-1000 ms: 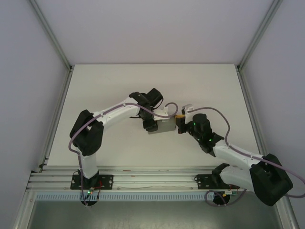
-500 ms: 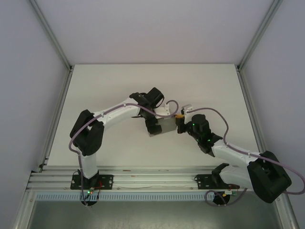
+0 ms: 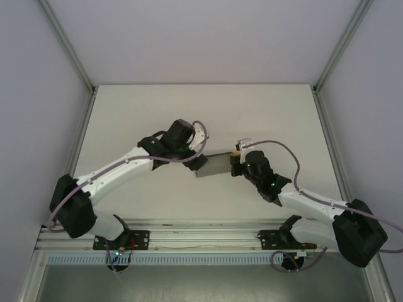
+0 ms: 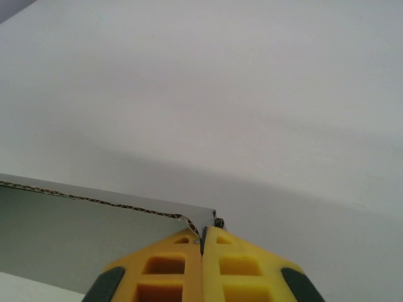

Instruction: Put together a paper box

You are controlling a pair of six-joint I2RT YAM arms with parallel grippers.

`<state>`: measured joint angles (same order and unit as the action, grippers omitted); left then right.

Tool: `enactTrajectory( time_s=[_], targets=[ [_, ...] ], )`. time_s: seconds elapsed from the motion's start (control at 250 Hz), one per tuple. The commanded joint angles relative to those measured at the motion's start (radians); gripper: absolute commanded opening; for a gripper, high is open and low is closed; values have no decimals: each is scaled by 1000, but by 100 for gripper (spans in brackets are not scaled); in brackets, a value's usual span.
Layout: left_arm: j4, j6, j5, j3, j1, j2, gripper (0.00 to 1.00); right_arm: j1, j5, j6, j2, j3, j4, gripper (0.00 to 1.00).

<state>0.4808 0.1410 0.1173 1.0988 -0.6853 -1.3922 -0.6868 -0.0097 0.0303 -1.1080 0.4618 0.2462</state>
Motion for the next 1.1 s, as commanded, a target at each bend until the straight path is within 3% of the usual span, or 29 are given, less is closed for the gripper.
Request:
enactTrajectory(
  time_s=[0.0, 0.176, 0.268, 0.424, 0.616, 0.703, 0.779, 0.935, 0.995, 1.095],
  targets=[
    [-85, -179, -38, -101, 1, 85, 89, -31, 68, 50, -14, 30, -138, 0],
    [-86, -229, 44, -115, 0, 105, 52, -57, 101, 67, -38, 68, -178, 0],
    [-79, -234, 31, -122, 0, 89, 47, -64, 103, 72, -38, 72, -185, 0],
    [-56, -239, -50, -118, 0, 57, 46, -65, 93, 76, -28, 62, -183, 0],
    [-71, -201, -66, -113, 1, 11, 46, -67, 87, 82, -32, 67, -188, 0],
    [-76, -199, -66, -102, 1, -9, 37, -67, 78, 93, -27, 58, -183, 0],
    [-83, -203, -46, -94, 1, -23, 23, -68, 72, 100, -23, 55, -180, 0],
    [-105, -247, -11, -89, 2, -34, 11, -71, 71, 122, -24, 59, -192, 0],
    [-99, -273, -19, -84, 2, -37, 2, -78, 72, 123, -23, 62, -202, 0],
    [-113, -312, 3, -86, 1, -41, 1, -89, 79, 135, -21, 67, -216, 0]
  ],
)
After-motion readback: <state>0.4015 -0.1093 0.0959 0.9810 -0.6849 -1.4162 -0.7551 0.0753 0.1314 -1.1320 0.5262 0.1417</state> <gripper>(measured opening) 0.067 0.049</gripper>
